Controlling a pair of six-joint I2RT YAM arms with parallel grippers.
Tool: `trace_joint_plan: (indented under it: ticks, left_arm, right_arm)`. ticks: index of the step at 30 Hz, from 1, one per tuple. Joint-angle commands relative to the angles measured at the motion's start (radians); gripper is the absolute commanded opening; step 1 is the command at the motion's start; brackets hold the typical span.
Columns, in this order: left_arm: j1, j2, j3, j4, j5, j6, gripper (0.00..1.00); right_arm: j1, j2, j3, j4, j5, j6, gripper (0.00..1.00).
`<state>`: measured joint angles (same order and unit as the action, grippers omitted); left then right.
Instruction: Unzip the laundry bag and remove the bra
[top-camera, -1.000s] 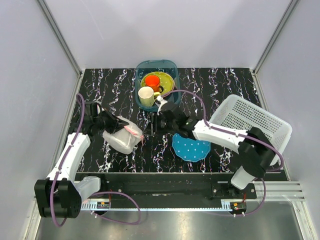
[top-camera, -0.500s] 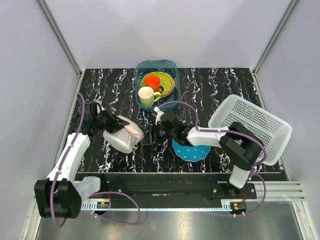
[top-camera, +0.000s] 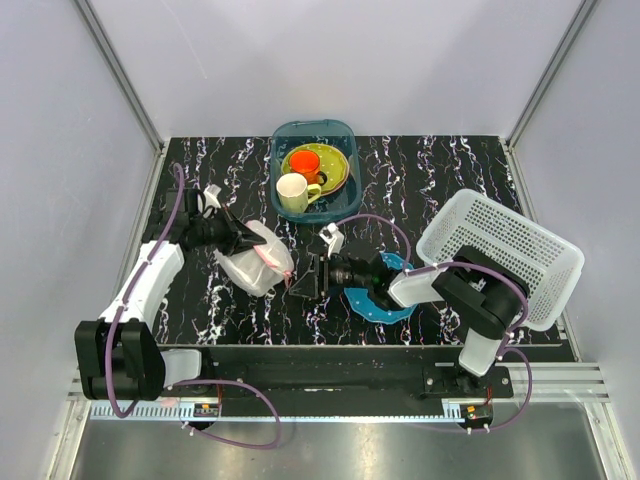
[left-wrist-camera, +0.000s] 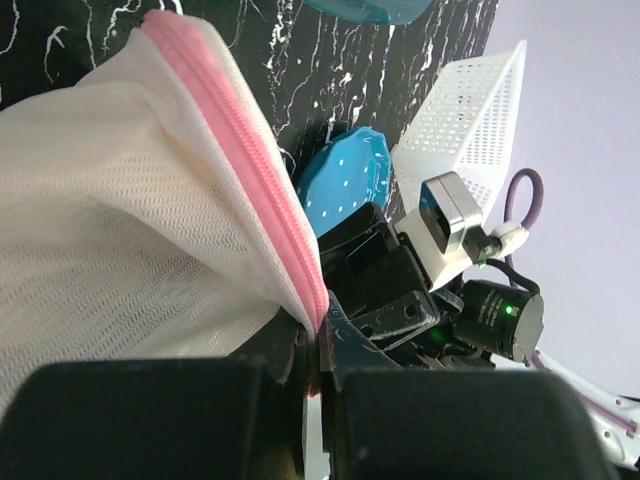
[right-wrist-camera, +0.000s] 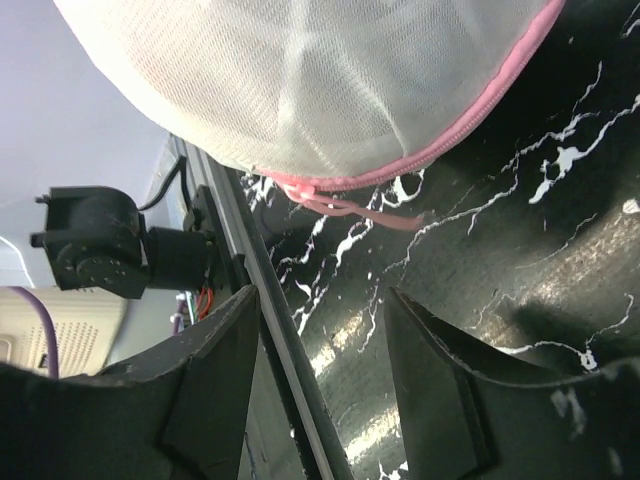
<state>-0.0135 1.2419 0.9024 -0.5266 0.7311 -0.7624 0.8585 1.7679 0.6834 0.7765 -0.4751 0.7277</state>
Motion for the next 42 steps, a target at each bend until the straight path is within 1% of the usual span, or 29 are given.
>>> trace_joint_plan:
  ticks: [1,5,11,18,20,23,25,27,30,34,39,42]
  left_arm:
    - [0.006,0.004,0.058,0.022,0.062,0.058,0.00]
    - [0.006,-0.001,0.053,0.022,0.062,0.061,0.00]
    - [0.004,-0.006,0.052,0.023,0.060,0.061,0.00]
    - [0.006,-0.004,0.056,0.022,0.064,0.057,0.00]
    - [0.004,-0.004,0.058,0.022,0.065,0.057,0.00]
    - [0.006,-0.004,0.062,0.022,0.065,0.055,0.00]
    - [0.004,-0.004,0.062,0.022,0.067,0.055,0.00]
    - [0.006,-0.004,0.066,0.022,0.070,0.055,0.00]
    - [0.004,-0.001,0.067,0.022,0.068,0.054,0.00]
    - [0.004,0.002,0.066,0.022,0.060,0.052,0.00]
    - [0.004,0.002,0.058,0.027,0.057,0.051,0.00]
    - [0.004,0.004,0.055,0.030,0.057,0.049,0.00]
  right_arm:
    - [-0.019,-0.002,0.007,0.187,-0.013,0.035,0.58]
    - [-0.019,0.015,0.030,0.190,-0.013,0.030,0.56]
    - [-0.018,0.054,0.094,0.171,-0.030,0.033,0.56]
    - [-0.041,0.133,0.114,0.279,-0.049,0.128,0.53]
    - [-0.042,0.140,0.108,0.283,-0.048,0.136,0.53]
    - [-0.053,0.137,0.079,0.299,-0.025,0.150,0.56]
    - [-0.064,0.137,0.068,0.305,-0.010,0.153,0.59]
    - [-0.067,0.149,0.071,0.311,-0.022,0.157,0.61]
    - [-0.067,0.176,0.108,0.319,-0.068,0.173,0.60]
    - [-0.069,0.186,0.128,0.328,-0.080,0.182,0.55]
    - [-0.073,0.180,0.085,0.372,-0.056,0.197,0.50]
    - [-0.079,0.176,0.061,0.405,-0.046,0.207,0.42]
